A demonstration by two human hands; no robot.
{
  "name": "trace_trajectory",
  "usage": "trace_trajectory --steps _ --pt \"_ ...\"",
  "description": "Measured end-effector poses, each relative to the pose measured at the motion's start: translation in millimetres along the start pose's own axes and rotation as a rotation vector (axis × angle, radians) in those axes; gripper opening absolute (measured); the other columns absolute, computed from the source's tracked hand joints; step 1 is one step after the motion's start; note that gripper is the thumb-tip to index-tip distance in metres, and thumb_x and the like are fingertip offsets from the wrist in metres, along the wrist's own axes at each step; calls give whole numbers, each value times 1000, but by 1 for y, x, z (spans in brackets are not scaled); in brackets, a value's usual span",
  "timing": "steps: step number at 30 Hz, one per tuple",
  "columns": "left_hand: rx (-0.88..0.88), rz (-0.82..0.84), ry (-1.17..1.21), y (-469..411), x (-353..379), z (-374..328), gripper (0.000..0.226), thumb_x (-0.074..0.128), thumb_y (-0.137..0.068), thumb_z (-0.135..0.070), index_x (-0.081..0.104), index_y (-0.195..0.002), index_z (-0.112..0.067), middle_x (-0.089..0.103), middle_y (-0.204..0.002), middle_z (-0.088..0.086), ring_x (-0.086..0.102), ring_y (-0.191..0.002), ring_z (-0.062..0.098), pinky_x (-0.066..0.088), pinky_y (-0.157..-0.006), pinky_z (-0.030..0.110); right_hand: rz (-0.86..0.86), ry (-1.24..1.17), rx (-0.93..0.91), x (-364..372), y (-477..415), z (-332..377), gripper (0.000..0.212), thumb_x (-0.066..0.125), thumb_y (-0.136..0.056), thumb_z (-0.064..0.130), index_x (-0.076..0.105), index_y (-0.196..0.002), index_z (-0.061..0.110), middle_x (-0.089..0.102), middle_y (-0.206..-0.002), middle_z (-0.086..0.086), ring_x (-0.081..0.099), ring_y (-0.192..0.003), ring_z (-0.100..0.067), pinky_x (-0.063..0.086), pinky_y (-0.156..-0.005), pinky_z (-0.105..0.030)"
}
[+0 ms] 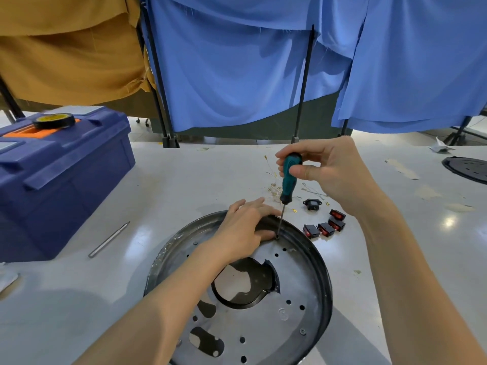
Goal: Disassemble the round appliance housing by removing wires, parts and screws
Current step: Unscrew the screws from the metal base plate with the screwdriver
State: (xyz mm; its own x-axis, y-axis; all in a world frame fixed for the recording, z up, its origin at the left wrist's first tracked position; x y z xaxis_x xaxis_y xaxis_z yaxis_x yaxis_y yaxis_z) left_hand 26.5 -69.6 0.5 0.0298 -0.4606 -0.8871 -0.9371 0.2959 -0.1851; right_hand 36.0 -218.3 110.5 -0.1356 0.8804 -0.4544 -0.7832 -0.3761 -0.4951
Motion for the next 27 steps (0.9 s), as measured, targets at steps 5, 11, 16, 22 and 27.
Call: trace_trajectory --steps 5,11,16,22,27 --pt "-111 1 130 10 -10 13 60 68 -87 -17 44 -138 -38 25 -157 -3 5 -147 17 0 -118 39 -6 -26 -41 18 -1 5 39 65 -83 -8 69 -91 29 71 -92 11 66 -97 -9 50 -74 -9" --pt "0 -151 879 13 -33 -20 23 61 -92 -14 61 -114 -21 72 -108 -5 65 -106 8 48 -99 27 27 -135 -55 24 1 5 37 51 -83 -20 71 -100 5 73 -97 -6 72 -89 -13 55 -79 -18" --pt "-36 -232 918 11 -32 -21 12 55 -96 -10 61 -104 -5 74 -82 9 73 -81 18 54 -85 23 96 -67 -11 27 0 4 21 62 -91 11 71 -108 21 67 -110 4 64 -103 -7 51 -84 -14" --pt "-71 -236 1039 12 -29 -19 21 62 -92 -21 51 -101 -6 75 -84 11 74 -79 23 56 -77 24 -51 -72 -43 32 1 5 37 69 -81 -1 72 -108 24 71 -93 5 66 -86 -8 53 -84 -18" --pt "-43 -168 1042 10 -28 -19 19 42 -101 -8 59 -108 -14 74 -95 5 72 -93 18 57 -85 36 43 -113 3 21 1 4 27 59 -88 -3 71 -104 15 72 -101 2 68 -98 -10 55 -85 -22"
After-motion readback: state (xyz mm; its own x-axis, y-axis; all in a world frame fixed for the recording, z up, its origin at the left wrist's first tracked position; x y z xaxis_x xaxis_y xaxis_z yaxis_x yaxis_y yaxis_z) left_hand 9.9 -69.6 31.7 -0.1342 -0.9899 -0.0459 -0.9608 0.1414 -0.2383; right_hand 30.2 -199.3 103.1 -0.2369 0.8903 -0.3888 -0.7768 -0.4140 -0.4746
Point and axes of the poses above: each hand's wrist, its own y-axis away from the middle knuckle, its own x-axis out of the palm, z = x × y, the point moved 4 cm from there along -y, towards the middle knuckle
